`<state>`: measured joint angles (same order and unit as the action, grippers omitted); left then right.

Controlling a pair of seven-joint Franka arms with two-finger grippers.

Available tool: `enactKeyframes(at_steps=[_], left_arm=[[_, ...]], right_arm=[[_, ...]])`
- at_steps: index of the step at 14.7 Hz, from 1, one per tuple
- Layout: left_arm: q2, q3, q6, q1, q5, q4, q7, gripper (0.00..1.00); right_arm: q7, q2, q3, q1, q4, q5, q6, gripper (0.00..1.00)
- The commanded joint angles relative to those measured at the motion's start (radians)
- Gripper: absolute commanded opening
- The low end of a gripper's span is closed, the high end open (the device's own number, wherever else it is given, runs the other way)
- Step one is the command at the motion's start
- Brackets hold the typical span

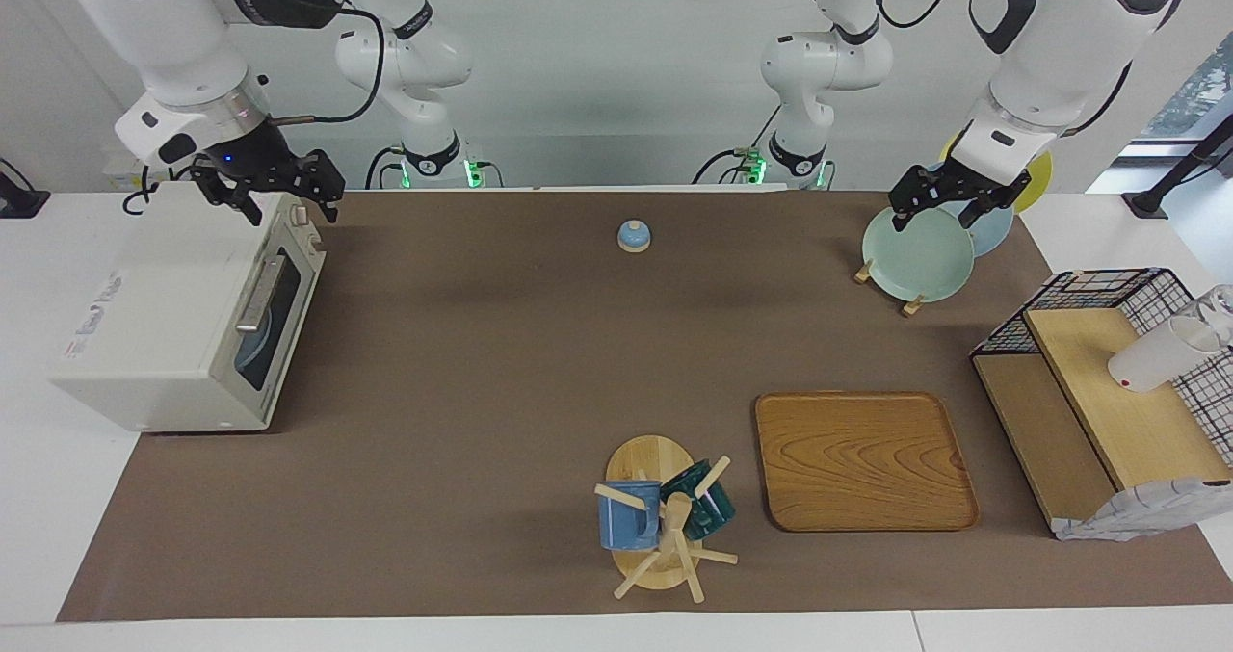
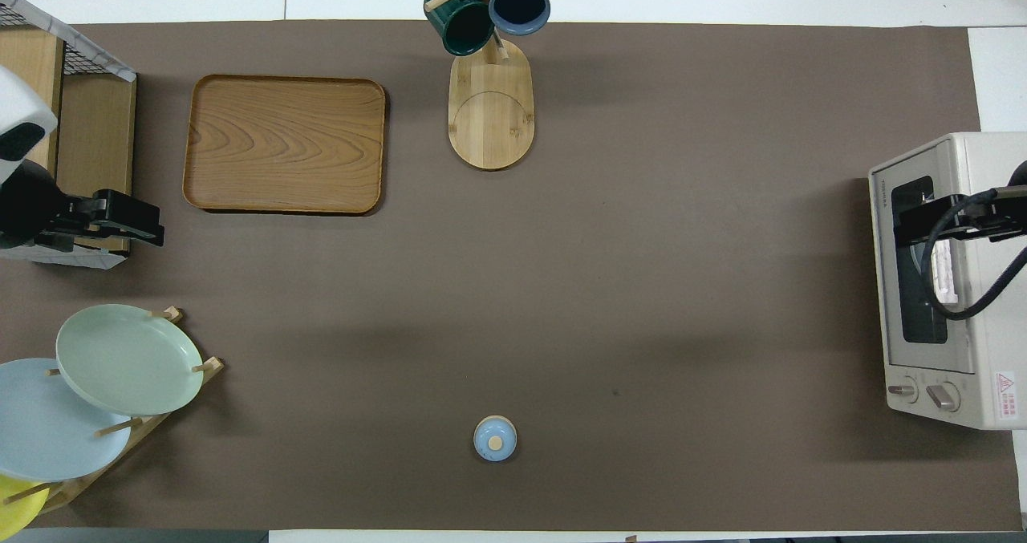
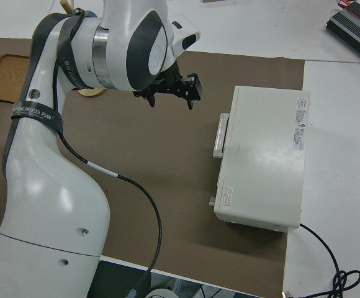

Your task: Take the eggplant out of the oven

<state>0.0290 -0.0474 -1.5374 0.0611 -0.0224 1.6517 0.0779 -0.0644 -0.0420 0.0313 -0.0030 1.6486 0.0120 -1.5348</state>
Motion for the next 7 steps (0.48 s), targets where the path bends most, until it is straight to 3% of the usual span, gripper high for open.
enactKeyframes(at_steps=[1,6,7], left_arm=[[0.011,-0.003,0.003,-0.006,0.019,0.006,-0.006,1.00],[0.011,-0.005,0.002,-0.006,0.019,0.006,-0.006,1.00],[0.011,-0.003,0.002,-0.006,0.019,0.006,-0.006,1.00]], right_arm=[[0.011,-0.004,-0.002,-0.003,-0.003,-0.012,-0.002,1.00],[0.006,-0.018,-0.002,0.018,0.023,-0.026,-0.004,1.00],[0.003,-0.022,-0.002,0.027,0.034,-0.027,-0.008,0.84]])
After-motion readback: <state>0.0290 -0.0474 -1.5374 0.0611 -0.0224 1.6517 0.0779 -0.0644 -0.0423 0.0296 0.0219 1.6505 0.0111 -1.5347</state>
